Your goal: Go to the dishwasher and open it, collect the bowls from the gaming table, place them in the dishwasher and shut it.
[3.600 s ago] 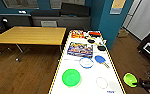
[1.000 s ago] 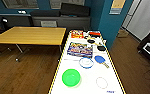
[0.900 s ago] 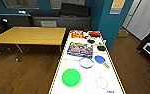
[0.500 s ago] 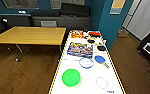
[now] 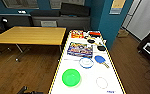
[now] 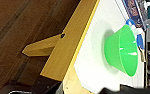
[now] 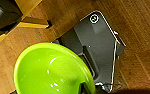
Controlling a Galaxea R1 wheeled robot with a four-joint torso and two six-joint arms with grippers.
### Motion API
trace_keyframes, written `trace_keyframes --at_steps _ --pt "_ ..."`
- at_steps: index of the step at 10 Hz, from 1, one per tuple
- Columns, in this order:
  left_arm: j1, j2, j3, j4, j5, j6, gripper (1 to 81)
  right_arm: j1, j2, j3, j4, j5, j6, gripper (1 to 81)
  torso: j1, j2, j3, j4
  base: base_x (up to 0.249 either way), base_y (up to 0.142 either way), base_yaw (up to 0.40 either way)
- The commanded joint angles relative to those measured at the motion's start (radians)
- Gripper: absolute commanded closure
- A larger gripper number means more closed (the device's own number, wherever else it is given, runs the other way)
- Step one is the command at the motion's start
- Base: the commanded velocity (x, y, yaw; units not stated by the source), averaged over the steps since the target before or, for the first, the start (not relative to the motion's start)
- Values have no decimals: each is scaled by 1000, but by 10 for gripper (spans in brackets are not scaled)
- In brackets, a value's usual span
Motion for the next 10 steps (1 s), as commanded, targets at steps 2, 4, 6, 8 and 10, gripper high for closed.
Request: trace_keyframes --at_steps 2,4,6,8,10 --pt "-233 51 -60 3 200 -110 10 24 -52 24 -23 -73 -5 811 0 0 0 0 0 0 0" --pt "-303 110 -103 10 277 -110 10 31 -47 24 -23 -74 -5 811 0 0 0 0 0 0 0" --pt "-339 172 -166 4 315 -110 10 38 -41 23 -23 -74 -5 811 0 0 0 0 0 0 0" --pt "-361 210 -214 1 307 -122 10 43 -41 26 -23 -74 -5 811 0 0 0 0 0 0 0" --pt "-379 241 -243 4 273 -170 10 43 -38 21 -23 -74 -5 811 0 0 0 0 0 0 0"
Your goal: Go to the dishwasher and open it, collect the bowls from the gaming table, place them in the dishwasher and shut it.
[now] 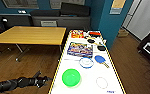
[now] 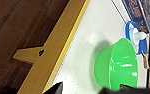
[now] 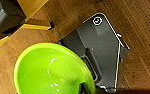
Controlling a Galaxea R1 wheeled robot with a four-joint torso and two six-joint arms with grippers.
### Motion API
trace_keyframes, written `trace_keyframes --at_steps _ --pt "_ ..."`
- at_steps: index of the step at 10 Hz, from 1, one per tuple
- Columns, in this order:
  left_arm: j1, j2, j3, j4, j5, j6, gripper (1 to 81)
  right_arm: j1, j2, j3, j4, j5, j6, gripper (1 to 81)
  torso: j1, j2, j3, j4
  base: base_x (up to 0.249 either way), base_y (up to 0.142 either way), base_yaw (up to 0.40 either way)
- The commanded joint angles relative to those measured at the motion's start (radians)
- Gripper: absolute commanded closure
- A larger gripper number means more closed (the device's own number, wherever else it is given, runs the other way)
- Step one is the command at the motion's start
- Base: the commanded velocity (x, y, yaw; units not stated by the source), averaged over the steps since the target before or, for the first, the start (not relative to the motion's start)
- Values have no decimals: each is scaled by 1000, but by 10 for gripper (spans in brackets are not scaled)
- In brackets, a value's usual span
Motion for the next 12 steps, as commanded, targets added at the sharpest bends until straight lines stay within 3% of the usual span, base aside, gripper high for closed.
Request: trace_keyframes --at_steps 1,8,10,11,12 --pt "-136 11 -27 -1 6 -22 10 21 -45 21 -23 -73 -5 811 0 0 0 0 0 0 0" --pt "-138 207 -141 51 24 -19 10 32 -32 15 -25 -75 -5 811 0 0 0 0 0 0 0" --pt "-146 270 -204 45 101 -22 10 32 -27 6 -25 -75 -5 811 0 1 0 0 0 0 0" --pt "-152 301 -244 42 148 -34 10 32 -25 6 -25 -75 -5 811 0 1 0 0 0 0 0" --pt "-160 315 -259 48 158 -55 10 32 -24 4 -25 -75 -5 811 0 1 0 0 0 0 0"
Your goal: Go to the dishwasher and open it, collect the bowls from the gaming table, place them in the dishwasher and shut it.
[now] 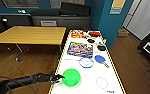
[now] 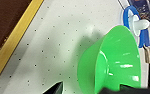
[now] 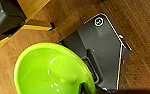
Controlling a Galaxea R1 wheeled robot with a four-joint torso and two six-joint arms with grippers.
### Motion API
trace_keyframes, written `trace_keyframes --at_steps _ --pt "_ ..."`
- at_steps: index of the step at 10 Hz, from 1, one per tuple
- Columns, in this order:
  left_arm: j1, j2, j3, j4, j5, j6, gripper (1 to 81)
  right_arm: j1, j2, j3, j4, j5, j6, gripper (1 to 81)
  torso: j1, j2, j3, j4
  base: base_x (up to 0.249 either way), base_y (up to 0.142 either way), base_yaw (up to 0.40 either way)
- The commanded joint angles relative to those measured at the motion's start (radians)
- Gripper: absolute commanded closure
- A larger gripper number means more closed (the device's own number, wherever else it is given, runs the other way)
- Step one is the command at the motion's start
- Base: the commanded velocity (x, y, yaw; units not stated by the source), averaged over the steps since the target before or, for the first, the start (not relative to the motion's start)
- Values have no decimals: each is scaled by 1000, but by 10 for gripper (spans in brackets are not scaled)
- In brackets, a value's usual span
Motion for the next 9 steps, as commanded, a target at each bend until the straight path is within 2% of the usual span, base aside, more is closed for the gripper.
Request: trace_keyframes --at_steps 1,7,8,9 --pt "-153 18 -31 6 87 -36 10 21 -41 15 -24 -72 -5 811 0 0 0 0 0 0 0" --pt "-163 156 -158 26 156 -39 10 21 -28 -14 -21 -73 -3 811 0 0 0 0 0 0 0" --pt "-161 170 -157 58 162 -39 811 21 -27 -15 -21 -74 -3 811 0 0 0 0 0 0 0" --pt "-161 179 -152 81 189 -38 811 24 -27 -17 -21 -74 -3 811 0 0 0 0 0 0 0"
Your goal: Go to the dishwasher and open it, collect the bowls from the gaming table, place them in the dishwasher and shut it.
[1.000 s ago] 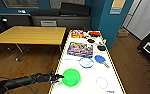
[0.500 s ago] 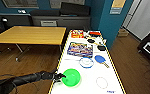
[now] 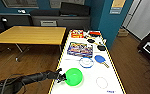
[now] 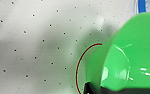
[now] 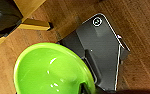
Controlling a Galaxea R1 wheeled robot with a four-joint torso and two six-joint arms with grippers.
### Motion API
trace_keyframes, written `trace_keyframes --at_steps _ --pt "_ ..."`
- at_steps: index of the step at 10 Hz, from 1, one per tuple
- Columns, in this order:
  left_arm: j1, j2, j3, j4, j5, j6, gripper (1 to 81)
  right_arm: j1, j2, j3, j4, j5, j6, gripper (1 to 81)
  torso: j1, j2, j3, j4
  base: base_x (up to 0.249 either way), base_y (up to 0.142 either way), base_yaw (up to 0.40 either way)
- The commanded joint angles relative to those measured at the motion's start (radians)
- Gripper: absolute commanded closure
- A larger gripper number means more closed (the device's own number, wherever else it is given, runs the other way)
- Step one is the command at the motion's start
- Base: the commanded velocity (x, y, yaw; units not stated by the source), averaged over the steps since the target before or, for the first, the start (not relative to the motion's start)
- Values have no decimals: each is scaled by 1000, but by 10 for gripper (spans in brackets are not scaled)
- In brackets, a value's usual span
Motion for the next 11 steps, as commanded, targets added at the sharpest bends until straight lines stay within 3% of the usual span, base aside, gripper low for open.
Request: trace_keyframes --at_steps 1,2,5,7,9,10,11 --pt "-139 -2 29 45 70 3 811 27 -48 16 -20 -76 -2 811 0 0 0 0 0 0 0" --pt "-148 -22 68 57 72 3 811 30 -51 19 -20 -76 -2 811 0 0 0 0 0 0 0" --pt "-243 -182 340 79 70 6 811 32 -63 37 -21 -76 -3 811 0 0 0 0 0 0 0" --pt "-310 -373 577 95 72 8 811 24 -66 37 -20 -76 -2 811 0 0 0 0 0 0 0" --pt "-312 -513 689 129 72 8 811 24 -71 41 -20 -73 -2 811 0 0 0 0 0 0 0" --pt "-301 -594 736 131 72 24 811 22 -74 42 -20 -73 -2 811 0 0 0 0 0 0 0" --pt "-289 -666 773 129 70 63 811 24 -75 41 -20 -73 0 811 0 0 0 0 0 0 0"
